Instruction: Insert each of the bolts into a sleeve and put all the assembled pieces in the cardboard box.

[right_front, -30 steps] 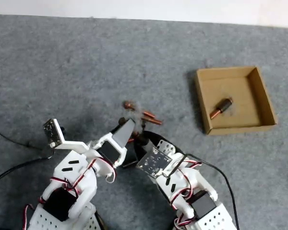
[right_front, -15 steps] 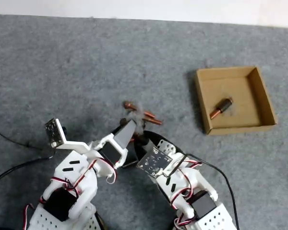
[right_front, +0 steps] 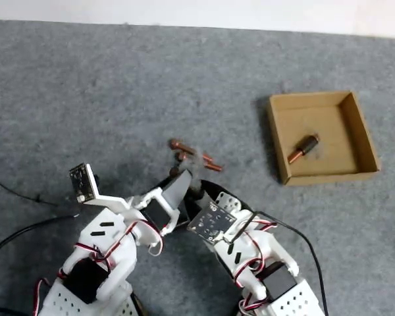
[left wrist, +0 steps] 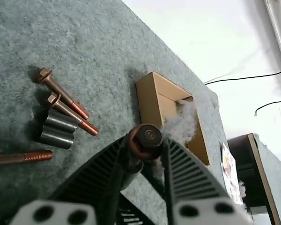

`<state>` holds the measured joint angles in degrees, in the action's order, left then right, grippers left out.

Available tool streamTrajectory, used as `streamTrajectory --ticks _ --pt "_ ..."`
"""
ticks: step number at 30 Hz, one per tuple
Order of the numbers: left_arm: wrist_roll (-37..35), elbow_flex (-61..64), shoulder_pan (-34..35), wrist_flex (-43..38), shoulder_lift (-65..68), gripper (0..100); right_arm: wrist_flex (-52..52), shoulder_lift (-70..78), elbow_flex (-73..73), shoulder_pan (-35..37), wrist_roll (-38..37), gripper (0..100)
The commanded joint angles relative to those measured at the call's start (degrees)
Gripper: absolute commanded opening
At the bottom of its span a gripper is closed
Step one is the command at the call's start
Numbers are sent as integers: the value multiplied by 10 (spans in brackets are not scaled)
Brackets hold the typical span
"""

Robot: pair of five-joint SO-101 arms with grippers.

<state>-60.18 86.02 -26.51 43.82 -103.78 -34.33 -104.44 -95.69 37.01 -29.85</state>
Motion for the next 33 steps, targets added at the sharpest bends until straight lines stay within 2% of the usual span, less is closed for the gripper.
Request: streamTrajectory --ticks 1,4,7,10,15,17,19,22,26,30,33 --pt "29 14 -29 -2 5 236 18 -9 -62 -15 -4 5" --pt "34 14 -29 -2 5 342 18 -9 -62 -15 -4 5" --pt "34 9 -6 -2 0 350 18 -9 -62 -16 -4 5" --pt "18 14 72 -46 0 350 18 -9 -61 -16 -4 5" --pt "-68 9 204 -85 0 348 30 -9 -62 -44 -3 5" --pt "-75 13 225 -100 0 319 45 -9 -62 -62 3 5" --pt "-73 16 226 -114 2 261 57 -9 -62 -80 41 5" --pt "-73 29 228 -134 0 150 63 -9 -62 -104 87 5" --pt "-72 42 229 -160 0 2 75 -9 -62 -131 98 5" --pt "-60 49 230 -168 0 14 81 -9 -62 -156 98 5" --pt "30 50 240 -166 0 5 82 -9 -61 -200 98 5"
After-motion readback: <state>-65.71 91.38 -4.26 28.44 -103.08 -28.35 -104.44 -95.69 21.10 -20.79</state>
